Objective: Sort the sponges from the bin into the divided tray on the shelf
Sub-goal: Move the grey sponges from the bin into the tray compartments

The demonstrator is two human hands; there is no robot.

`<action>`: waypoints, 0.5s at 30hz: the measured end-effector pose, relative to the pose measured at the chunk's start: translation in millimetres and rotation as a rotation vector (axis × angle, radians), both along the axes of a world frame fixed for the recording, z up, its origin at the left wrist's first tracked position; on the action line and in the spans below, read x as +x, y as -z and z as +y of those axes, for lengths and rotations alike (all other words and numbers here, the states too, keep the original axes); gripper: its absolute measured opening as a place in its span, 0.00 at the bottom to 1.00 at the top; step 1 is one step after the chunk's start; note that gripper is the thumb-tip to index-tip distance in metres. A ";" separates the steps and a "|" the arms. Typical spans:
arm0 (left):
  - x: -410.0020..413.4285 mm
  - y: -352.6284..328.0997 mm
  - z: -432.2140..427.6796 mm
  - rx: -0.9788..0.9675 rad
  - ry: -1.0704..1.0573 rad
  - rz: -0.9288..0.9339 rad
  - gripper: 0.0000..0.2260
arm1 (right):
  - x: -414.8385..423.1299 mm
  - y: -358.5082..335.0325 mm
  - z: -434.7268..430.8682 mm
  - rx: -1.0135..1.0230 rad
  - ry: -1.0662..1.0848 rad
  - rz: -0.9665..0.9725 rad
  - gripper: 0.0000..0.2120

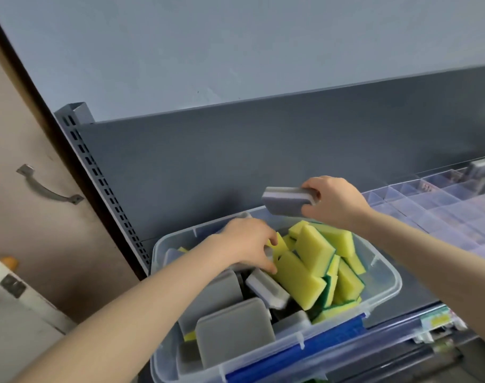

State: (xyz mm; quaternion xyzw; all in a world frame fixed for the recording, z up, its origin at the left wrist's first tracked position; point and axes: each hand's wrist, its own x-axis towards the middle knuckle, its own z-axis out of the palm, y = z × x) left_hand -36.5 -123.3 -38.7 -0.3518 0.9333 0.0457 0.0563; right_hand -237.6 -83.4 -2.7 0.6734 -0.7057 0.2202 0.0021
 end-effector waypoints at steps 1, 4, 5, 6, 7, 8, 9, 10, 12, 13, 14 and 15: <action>-1.8 3.1 0.7 -0.024 0.012 -0.033 0.28 | -0.8 -0.3 1.9 -0.002 -0.002 -0.002 0.17; -3.3 4.9 1.9 -0.076 0.021 -0.047 0.22 | -6.2 -2.6 7.2 -0.002 -0.001 -0.005 0.16; -2.4 3.1 1.7 -0.088 0.014 -0.033 0.19 | -7.8 -3.3 8.6 -0.001 0.001 -0.006 0.16; -0.6 0.3 0.8 -0.097 -0.004 -0.009 0.16 | -9.3 -3.5 9.8 -0.001 0.001 -0.008 0.16; 2.5 -3.8 -1.0 -0.103 -0.032 0.025 0.15 | -10.5 -3.7 11.0 -0.004 0.002 -0.011 0.16; 6.2 -8.8 -3.9 -0.106 -0.070 0.071 0.14 | -11.6 -3.8 12.1 -0.008 0.006 -0.015 0.16; 10.6 -15.0 -7.7 -0.102 -0.112 0.124 0.14 | -12.4 -4.0 13.2 -0.012 0.011 -0.018 0.16; 15.2 -21.9 -12.0 -0.092 -0.149 0.177 0.14 | -13.3 -4.3 14.1 -0.016 0.014 -0.020 0.16; 23.3 -35.7 -20.3 -0.069 -0.193 0.266 0.18 | -14.3 -5.6 15.7 -0.025 0.015 -0.021 0.16; 26.2 -41.8 -23.6 -0.068 -0.206 0.306 0.18 | -14.5 -6.6 16.3 -0.030 0.018 -0.021 0.16; 28.1 -46.5 -25.9 -0.074 -0.221 0.351 0.18 | -14.6 -7.9 16.8 -0.035 0.023 -0.022 0.16; 28.9 -49.9 -26.8 -0.085 -0.237 0.404 0.16 | -14.8 -9.4 17.5 -0.041 0.029 -0.023 0.15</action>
